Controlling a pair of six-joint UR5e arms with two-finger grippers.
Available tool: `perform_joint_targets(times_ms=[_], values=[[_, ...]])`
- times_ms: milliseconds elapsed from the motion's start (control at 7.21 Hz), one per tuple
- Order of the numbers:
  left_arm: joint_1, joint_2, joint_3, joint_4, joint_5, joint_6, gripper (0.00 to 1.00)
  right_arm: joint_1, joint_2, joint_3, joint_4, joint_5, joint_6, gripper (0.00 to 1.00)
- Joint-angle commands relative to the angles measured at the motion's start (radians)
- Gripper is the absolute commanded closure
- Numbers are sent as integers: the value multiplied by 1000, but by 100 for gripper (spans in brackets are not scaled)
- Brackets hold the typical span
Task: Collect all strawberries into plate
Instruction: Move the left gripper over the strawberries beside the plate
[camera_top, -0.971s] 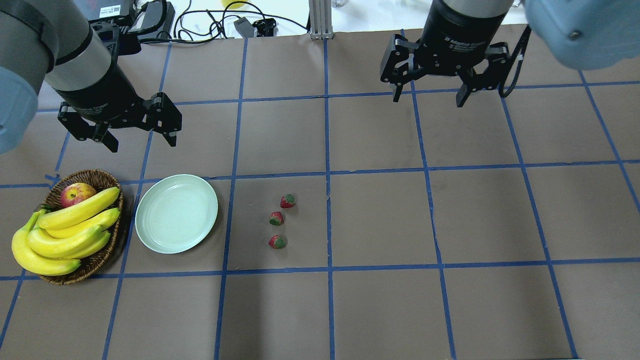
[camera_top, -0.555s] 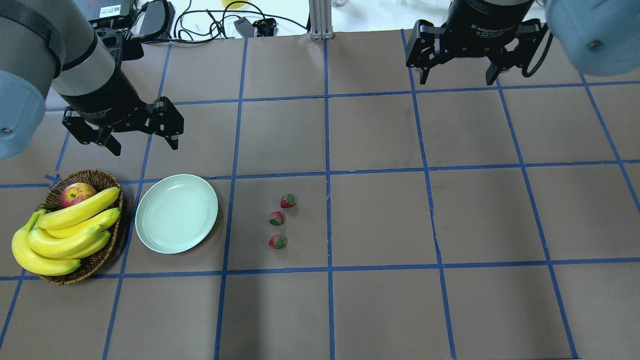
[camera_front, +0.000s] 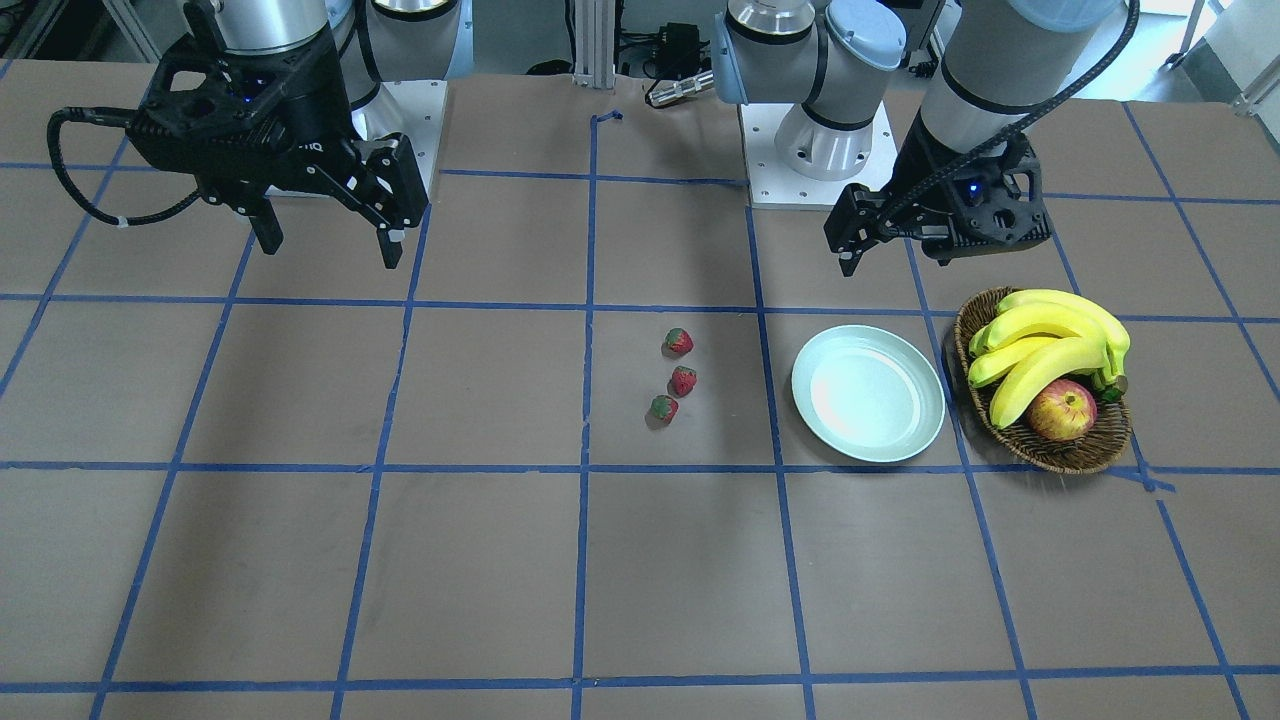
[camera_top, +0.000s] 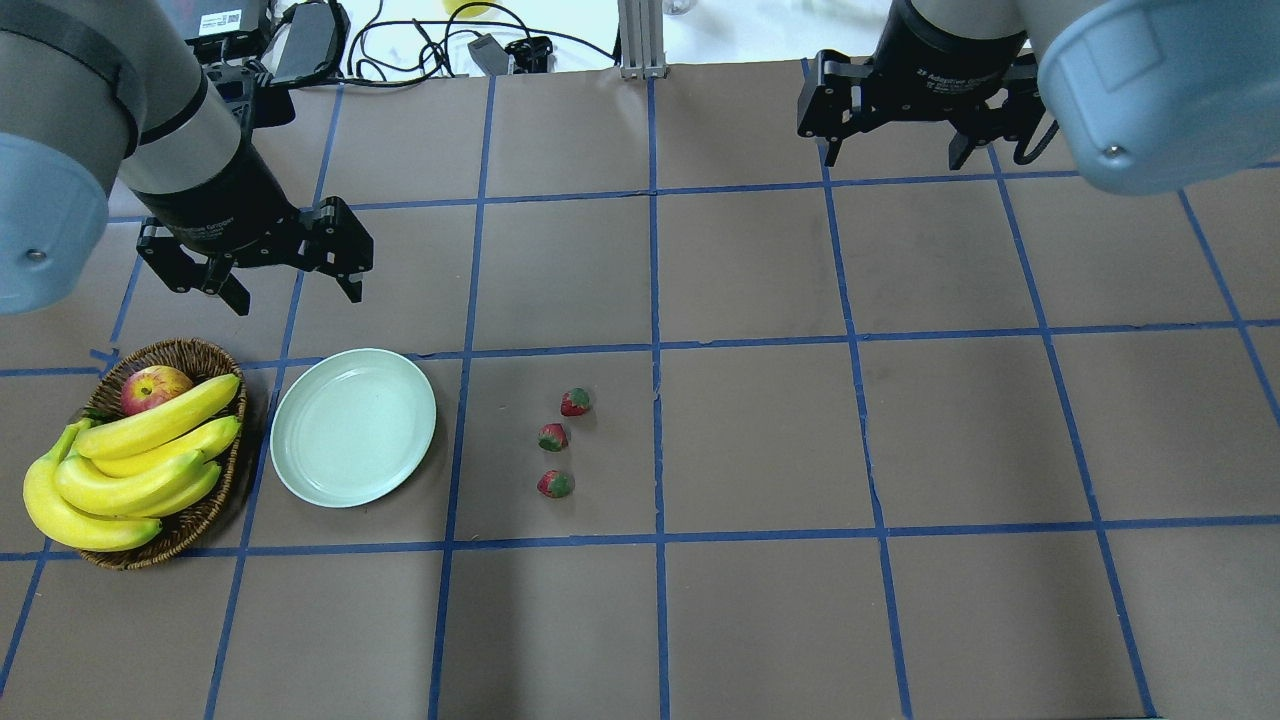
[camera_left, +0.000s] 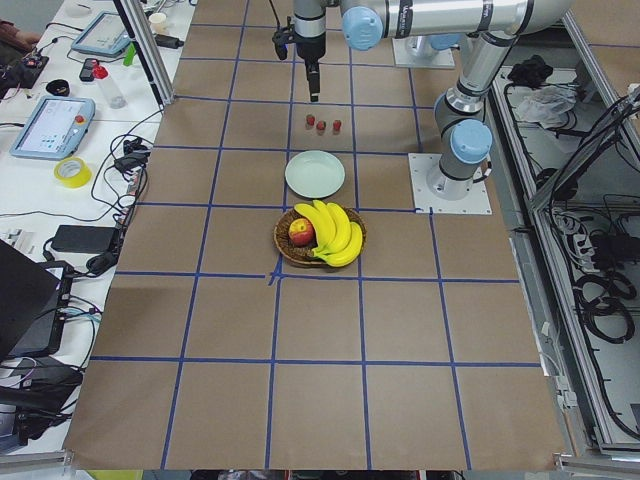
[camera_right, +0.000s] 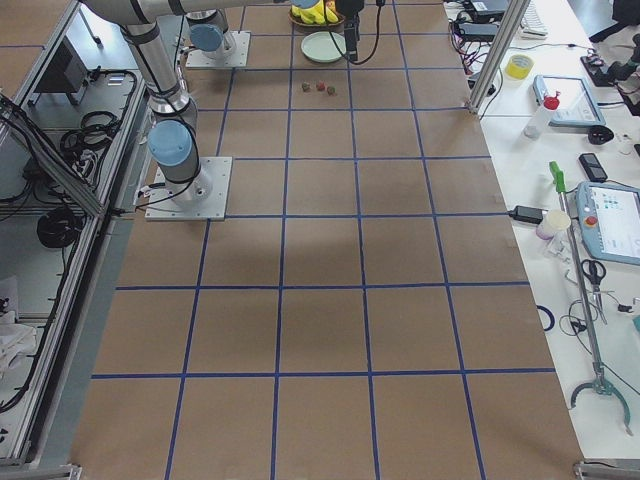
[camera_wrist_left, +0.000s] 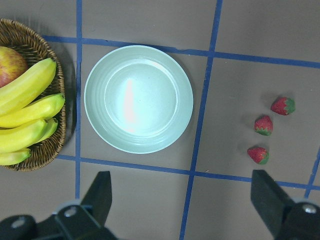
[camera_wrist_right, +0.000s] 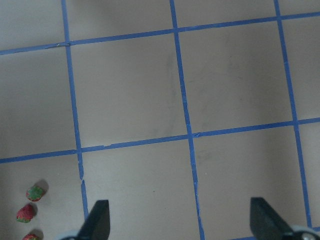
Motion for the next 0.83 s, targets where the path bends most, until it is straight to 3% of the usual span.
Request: perform_joint_targets(times_ms=[0, 555, 693], values=[[-16, -17, -46, 40, 4, 0, 0, 4, -1, 6, -1, 22, -8, 0], [-64, -28, -72, 62, -31, 0, 0, -2, 0, 7, -2, 18, -6, 0], [-102, -58, -104, 153, -36, -1, 0, -1, -1, 7, 3, 21, -14, 0]])
